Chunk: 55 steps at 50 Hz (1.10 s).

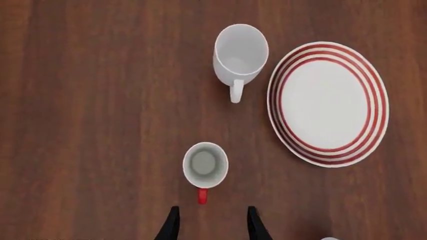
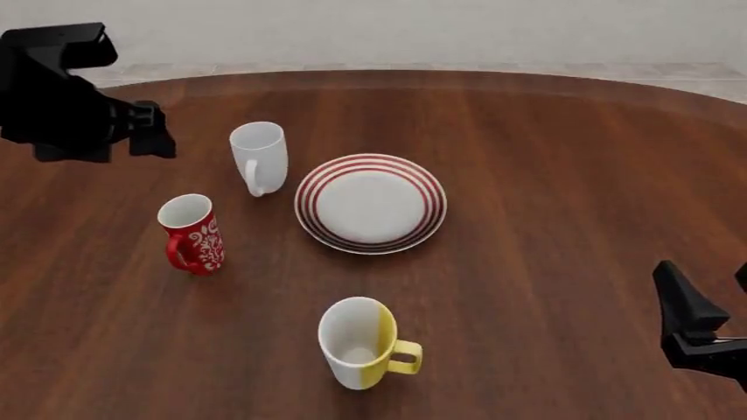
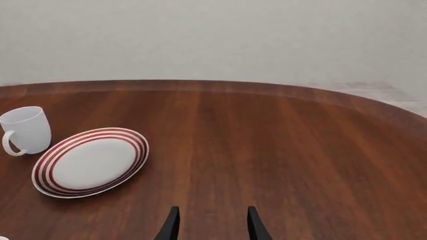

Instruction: Pick up the red mug and put it on the plate

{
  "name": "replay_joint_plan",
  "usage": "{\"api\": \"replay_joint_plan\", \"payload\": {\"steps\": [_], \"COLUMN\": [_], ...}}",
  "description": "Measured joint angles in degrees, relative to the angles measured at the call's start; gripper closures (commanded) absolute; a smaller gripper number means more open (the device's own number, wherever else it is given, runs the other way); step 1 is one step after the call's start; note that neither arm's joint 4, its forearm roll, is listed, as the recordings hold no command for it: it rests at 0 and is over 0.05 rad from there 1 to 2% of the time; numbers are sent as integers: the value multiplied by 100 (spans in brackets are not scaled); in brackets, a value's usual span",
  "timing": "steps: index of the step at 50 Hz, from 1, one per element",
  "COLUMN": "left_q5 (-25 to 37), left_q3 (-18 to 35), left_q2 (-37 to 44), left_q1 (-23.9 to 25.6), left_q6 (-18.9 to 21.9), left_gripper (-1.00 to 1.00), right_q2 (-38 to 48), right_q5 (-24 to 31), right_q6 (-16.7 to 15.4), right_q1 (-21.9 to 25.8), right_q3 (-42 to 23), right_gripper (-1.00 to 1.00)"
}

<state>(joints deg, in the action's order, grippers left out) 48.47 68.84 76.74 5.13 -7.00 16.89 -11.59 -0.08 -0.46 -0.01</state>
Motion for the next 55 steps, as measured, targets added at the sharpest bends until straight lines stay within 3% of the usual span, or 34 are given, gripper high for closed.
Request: {"api": "replay_joint_plan", "payload": {"steps": [30, 55], "left_q5": [-121, -443], "left_q3": [402, -13], "left_q2": [511, 664], "left_q1": [-261, -50], "left_q6": [612, 522], "left_gripper": [-100, -100], "right_q2": [94, 173], "right_q5": [-68, -101], "right_q6": [1, 74], "right_q1": [71, 66], "right_q3": [0, 0], "right_gripper": [-100, -100]}}
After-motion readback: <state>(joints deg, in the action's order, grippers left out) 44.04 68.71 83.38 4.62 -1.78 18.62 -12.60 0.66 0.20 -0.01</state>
